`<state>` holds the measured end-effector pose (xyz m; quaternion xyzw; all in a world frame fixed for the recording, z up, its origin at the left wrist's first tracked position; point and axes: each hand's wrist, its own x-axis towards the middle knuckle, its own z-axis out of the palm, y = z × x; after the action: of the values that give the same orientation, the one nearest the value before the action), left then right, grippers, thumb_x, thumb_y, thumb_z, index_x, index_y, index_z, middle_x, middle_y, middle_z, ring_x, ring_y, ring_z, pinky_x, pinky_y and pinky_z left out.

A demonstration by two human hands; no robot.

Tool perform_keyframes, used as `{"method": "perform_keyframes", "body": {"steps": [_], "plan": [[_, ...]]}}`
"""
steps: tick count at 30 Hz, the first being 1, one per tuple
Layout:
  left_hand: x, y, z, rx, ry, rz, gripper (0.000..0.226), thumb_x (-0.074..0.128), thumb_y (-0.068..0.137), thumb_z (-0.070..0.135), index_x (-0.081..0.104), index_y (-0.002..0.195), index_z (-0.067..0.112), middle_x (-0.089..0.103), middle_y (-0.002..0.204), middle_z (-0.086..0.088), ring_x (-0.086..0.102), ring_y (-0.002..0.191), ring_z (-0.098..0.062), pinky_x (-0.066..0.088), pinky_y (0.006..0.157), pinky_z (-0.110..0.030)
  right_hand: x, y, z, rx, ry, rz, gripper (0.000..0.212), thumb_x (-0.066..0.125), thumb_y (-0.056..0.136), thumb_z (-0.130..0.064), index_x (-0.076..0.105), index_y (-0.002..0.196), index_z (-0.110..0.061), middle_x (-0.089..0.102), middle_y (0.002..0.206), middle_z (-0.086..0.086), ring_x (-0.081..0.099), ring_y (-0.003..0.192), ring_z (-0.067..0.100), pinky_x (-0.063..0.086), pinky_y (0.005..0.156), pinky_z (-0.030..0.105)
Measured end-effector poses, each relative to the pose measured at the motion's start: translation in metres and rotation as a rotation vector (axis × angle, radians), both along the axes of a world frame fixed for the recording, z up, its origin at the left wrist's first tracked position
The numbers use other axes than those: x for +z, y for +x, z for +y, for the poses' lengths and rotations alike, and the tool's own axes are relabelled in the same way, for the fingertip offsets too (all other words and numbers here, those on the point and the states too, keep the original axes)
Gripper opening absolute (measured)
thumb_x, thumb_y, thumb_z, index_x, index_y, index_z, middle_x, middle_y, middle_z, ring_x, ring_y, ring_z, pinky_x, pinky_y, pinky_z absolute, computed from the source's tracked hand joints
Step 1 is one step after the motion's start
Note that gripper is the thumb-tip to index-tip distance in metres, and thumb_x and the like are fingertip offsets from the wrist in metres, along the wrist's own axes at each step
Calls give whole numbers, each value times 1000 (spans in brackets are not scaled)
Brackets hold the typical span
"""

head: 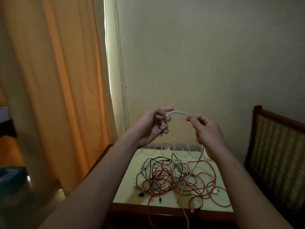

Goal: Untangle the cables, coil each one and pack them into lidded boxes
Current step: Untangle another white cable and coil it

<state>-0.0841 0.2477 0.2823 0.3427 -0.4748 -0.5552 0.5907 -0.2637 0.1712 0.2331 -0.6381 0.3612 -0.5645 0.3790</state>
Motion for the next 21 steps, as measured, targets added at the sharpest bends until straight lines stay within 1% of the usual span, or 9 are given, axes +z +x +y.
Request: {"method": "perform_keyframes", "body": {"steps": [2, 4, 6, 10, 13, 15, 18, 19, 21], "plan": [[-3, 3, 8, 15, -68, -64, 39, 40, 96, 3, 55, 132, 3, 57, 74, -4, 50, 52, -14, 46, 59, -26, -4, -4, 7, -68, -27, 18, 24, 60, 99, -42, 74, 93, -23, 50, 57, -17, 41, 59, 6, 32, 56, 26], [-6, 3, 16, 47, -141, -152, 36, 49, 97, 1, 56, 132, 6, 66, 81, -6, 63, 65, -19, 52, 75, -33, -11, -8, 14, -130, -50, 25, 24, 61, 98, -43, 71, 93, -22, 53, 68, -14, 44, 66, 8, 35, 60, 28], [-9, 0, 24, 52, -176, -152, 35, 53, 99, 3, 53, 133, 7, 70, 87, -11, 70, 75, -24, 57, 86, -36, -17, -9, 19, -185, -64, 35, 22, 62, 98, -42, 67, 92, -22, 56, 77, -8, 48, 72, 11, 39, 63, 29], [-16, -3, 32, 67, -185, -128, 37, 55, 100, 8, 49, 136, 9, 67, 81, -9, 67, 68, -21, 61, 75, -36, -30, -9, 26, -271, -98, 100, 19, 62, 99, -37, 62, 88, -21, 62, 84, -4, 54, 76, 11, 42, 65, 29], [-22, -2, 36, 80, -170, -179, 36, 57, 99, 12, 53, 135, 13, 62, 74, -3, 60, 66, -18, 55, 69, -31, -37, -11, 29, -332, -100, 152, 19, 60, 100, -32, 61, 84, -21, 64, 88, -5, 56, 78, 7, 42, 64, 24], [-27, 0, 39, 94, -159, -253, 34, 59, 98, 13, 57, 132, 15, 65, 77, -2, 64, 73, -20, 47, 76, -35, -40, -12, 30, -363, -83, 160, 19, 59, 101, -31, 62, 86, -20, 65, 87, -6, 59, 80, 10, 43, 66, 25], [-29, 4, 43, 76, -187, -367, 34, 60, 98, 16, 57, 131, 17, 74, 95, -9, 72, 95, -26, 50, 96, -43, -45, -15, 31, -411, -106, 181, 21, 57, 102, -28, 63, 85, -16, 66, 80, -4, 61, 77, 16, 43, 64, 25], [-29, 4, 44, 73, -194, -376, 35, 60, 98, 16, 55, 133, 16, 75, 98, -10, 72, 96, -25, 53, 95, -40, -47, -16, 31, -422, -119, 197, 22, 57, 102, -28, 63, 85, -16, 66, 77, -3, 61, 75, 18, 43, 63, 27], [-28, 4, 43, 92, -206, -340, 37, 58, 99, 14, 52, 135, 14, 75, 95, -11, 73, 84, -22, 57, 80, -30, -51, -16, 33, -428, -139, 248, 24, 55, 103, -28, 63, 84, -16, 65, 73, -1, 61, 72, 21, 46, 63, 32]]}}
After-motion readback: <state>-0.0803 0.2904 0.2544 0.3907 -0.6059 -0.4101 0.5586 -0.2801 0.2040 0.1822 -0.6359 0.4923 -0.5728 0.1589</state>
